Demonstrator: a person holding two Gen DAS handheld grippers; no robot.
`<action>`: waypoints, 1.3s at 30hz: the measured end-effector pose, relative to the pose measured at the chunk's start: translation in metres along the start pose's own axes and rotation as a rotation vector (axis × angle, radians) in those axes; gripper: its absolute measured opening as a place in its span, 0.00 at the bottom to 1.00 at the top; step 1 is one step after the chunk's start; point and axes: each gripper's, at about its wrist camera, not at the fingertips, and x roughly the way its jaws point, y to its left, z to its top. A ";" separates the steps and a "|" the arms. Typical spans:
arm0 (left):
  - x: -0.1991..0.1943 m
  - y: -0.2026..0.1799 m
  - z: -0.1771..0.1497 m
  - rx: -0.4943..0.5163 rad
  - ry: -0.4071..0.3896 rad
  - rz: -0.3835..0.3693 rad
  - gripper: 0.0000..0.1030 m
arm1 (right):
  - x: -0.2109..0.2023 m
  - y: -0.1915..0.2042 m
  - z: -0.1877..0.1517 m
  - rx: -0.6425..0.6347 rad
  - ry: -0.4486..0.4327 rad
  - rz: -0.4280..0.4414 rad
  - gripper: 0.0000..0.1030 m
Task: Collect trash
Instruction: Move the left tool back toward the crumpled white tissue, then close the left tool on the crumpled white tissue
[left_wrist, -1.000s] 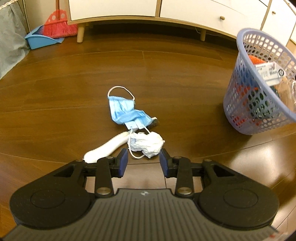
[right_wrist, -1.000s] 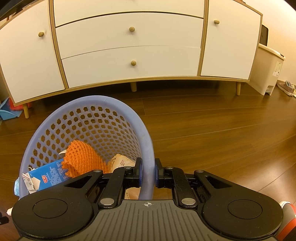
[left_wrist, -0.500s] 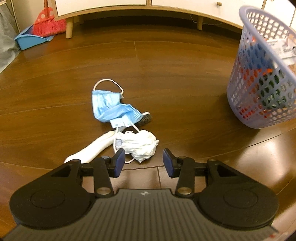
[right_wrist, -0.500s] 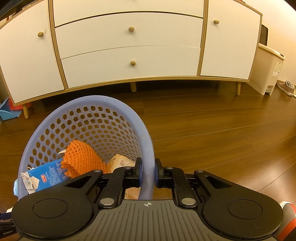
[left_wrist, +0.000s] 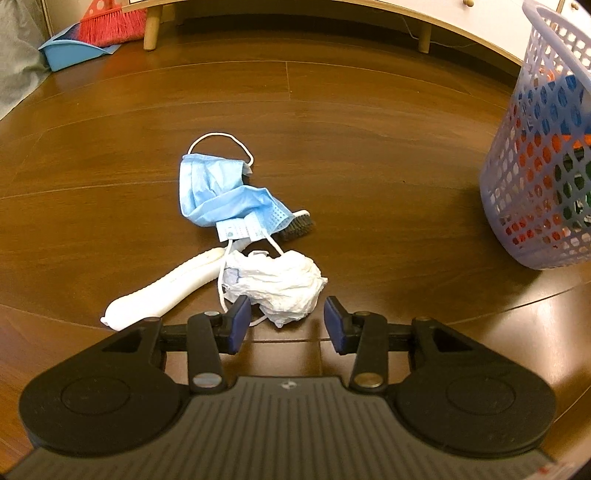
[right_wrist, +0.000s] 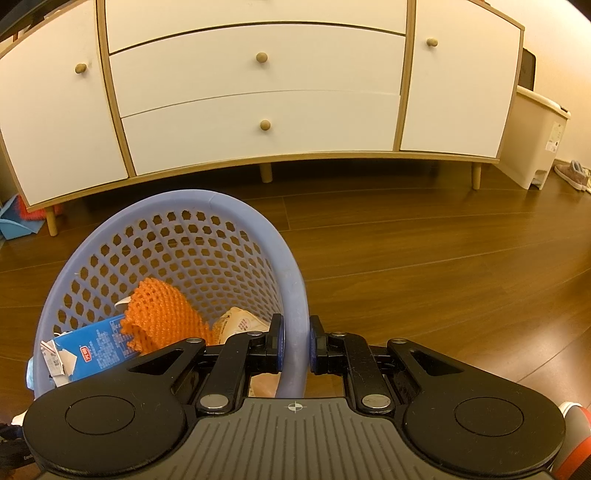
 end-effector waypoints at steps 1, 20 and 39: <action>0.000 0.000 0.000 -0.004 -0.002 -0.004 0.37 | 0.000 0.000 0.000 0.000 -0.001 0.000 0.09; -0.025 0.004 -0.001 -0.015 -0.069 -0.050 0.11 | 0.001 0.002 0.001 0.008 0.002 -0.004 0.09; -0.060 0.005 -0.063 0.042 0.030 -0.009 0.17 | 0.001 0.001 0.000 0.010 0.004 0.001 0.09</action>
